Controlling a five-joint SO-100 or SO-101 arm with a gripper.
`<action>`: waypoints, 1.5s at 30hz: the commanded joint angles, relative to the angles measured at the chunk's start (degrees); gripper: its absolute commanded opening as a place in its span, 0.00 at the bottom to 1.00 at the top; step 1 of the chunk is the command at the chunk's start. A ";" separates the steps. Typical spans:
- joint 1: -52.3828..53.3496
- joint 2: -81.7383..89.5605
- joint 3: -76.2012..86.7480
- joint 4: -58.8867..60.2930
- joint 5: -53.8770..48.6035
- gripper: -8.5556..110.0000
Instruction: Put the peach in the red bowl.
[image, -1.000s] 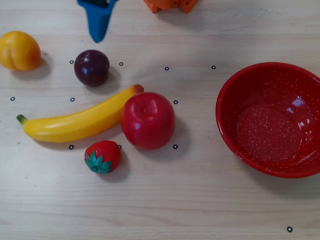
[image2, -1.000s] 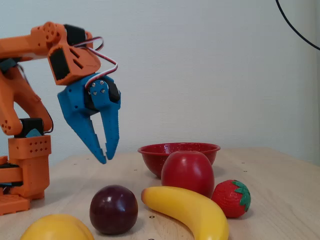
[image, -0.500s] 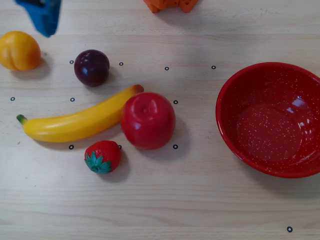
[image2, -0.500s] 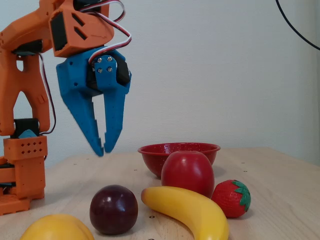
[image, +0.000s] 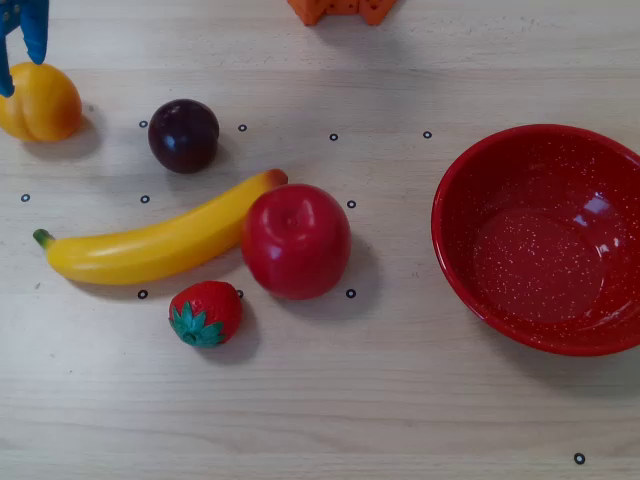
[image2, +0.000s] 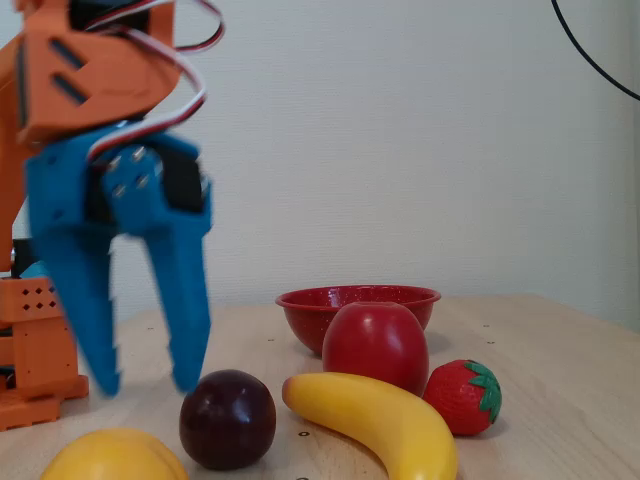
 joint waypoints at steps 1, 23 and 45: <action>-1.85 1.14 -6.68 1.41 3.87 0.27; -9.40 -9.76 -12.04 4.48 31.29 0.52; -9.05 -11.51 -5.36 -1.93 33.05 0.56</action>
